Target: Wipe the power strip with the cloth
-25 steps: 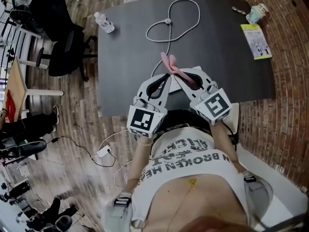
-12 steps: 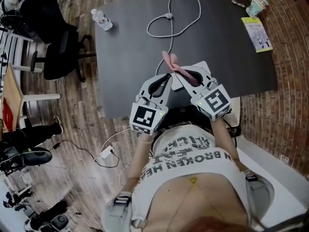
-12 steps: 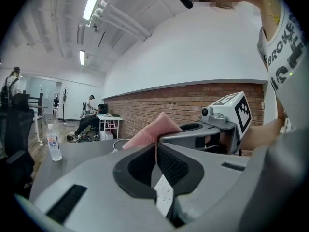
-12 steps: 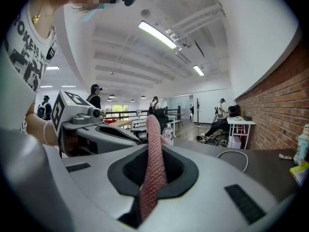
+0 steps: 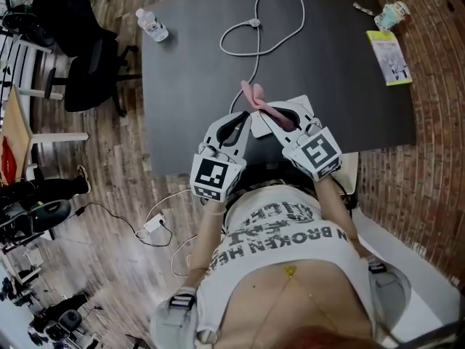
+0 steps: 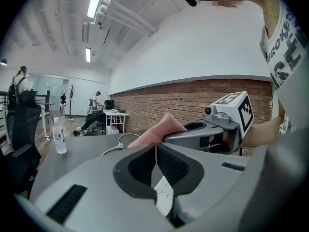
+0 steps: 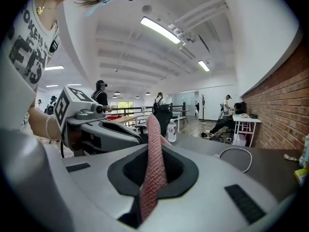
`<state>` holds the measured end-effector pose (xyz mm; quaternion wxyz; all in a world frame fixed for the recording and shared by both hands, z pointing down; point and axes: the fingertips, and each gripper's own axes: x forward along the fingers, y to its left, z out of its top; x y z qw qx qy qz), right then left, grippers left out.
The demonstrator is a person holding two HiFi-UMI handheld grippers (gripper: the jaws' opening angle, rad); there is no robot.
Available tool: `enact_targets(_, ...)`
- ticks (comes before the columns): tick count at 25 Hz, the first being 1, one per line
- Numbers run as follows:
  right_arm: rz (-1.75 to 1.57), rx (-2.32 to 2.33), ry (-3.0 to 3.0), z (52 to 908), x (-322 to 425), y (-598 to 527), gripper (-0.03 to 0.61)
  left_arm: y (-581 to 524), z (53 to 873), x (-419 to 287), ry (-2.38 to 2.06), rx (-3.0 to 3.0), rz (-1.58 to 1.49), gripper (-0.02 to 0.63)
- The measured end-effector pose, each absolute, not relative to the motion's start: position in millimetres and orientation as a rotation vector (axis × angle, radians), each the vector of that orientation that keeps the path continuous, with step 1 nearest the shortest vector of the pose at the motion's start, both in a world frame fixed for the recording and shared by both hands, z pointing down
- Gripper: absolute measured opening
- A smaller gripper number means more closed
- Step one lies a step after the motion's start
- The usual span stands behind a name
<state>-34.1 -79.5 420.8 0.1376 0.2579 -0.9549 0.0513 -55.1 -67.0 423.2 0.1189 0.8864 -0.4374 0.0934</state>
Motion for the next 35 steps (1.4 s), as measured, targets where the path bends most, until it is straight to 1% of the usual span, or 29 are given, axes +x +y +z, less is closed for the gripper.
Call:
enact_targets(11, 0.169, 0.729, -2.685, 450.0, -16.6, -83.1, 0.017, -56.5, 488.1, -42.8, -1.133, 2.526, 0.426, 0.009)
enact_targets(12, 0.174, 0.733, -2.678, 452.7, -14.5, -83.0, 0.017, -55.0, 496.1, -40.5, -1.110, 2.514, 0.443, 0.020)
enact_targets(14, 0.185, 0.735, -2.664, 458.3, -10.9, -82.3, 0.017, -51.3, 512.5, -36.3, -1.071, 2.494, 0.494, 0.067)
enact_targets(17, 0.199, 0.726, -2.644, 466.3, -7.9, -82.2, 0.017, -46.4, 536.2, -32.9, -1.034, 2.472, 0.583, 0.090)
enact_targets(20, 0.206, 0.711, -2.623, 474.8, -7.0, -82.8, 0.017, -42.7, 562.0, -31.6, -0.990, 2.437, 0.674, 0.135)
enact_targets(24, 0.213, 0.679, -2.595, 487.1, -6.9, -82.2, 0.017, -34.5, 608.1, -29.4, -0.893, 2.394, 0.876, 0.183)
enact_targets(27, 0.219, 0.655, -2.575, 495.4, -7.9, -82.4, 0.017, -32.2, 634.4, -27.2, -0.833, 2.385, 1.019, 0.235)
enact_targets(30, 0.222, 0.636, -2.555, 503.4, -9.0, -83.7, 0.017, -30.2, 652.1, -29.3, -0.795, 2.352, 1.153, 0.258)
enact_targets(35, 0.215, 0.615, -2.518, 517.9, -11.2, -89.1, 0.017, -32.0, 671.3, -26.7, -0.726, 2.329, 1.281, 0.264)
